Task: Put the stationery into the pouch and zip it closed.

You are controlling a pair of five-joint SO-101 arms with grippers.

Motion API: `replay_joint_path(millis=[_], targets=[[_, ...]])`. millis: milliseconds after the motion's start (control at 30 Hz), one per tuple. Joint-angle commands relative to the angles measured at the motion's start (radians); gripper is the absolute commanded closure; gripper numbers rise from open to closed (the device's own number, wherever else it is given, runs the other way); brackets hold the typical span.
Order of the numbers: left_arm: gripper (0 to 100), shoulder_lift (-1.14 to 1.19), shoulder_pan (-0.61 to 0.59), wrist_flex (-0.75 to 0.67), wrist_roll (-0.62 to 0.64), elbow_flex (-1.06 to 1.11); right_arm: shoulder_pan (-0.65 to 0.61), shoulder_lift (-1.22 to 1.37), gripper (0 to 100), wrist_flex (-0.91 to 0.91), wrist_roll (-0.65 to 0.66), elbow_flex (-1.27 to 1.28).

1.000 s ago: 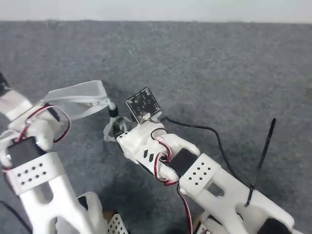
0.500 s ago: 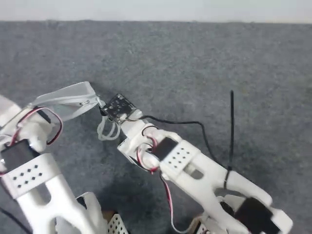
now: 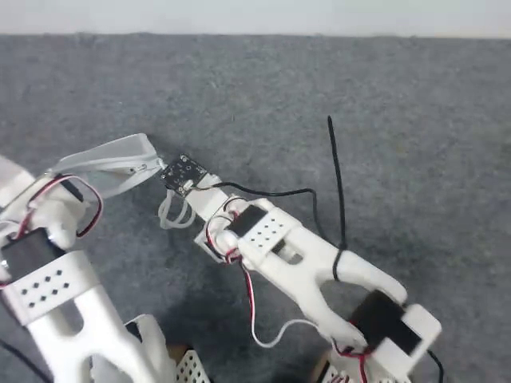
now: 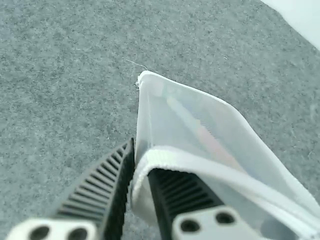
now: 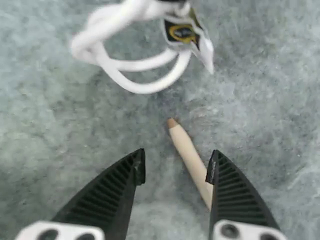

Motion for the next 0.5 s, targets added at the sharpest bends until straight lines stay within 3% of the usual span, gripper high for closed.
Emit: replay_joint_path(millis=[0,467], targets=[[99,-0.006,-0.008,-0.038,0.012,-0.035,0.036,0.042,81.2,0.008,0.018,-0.106],[99,-0.006,-0.008,-0.038,0.012,-0.035,0.065,0.252,82.7,0.016,0.021,-0.192]])
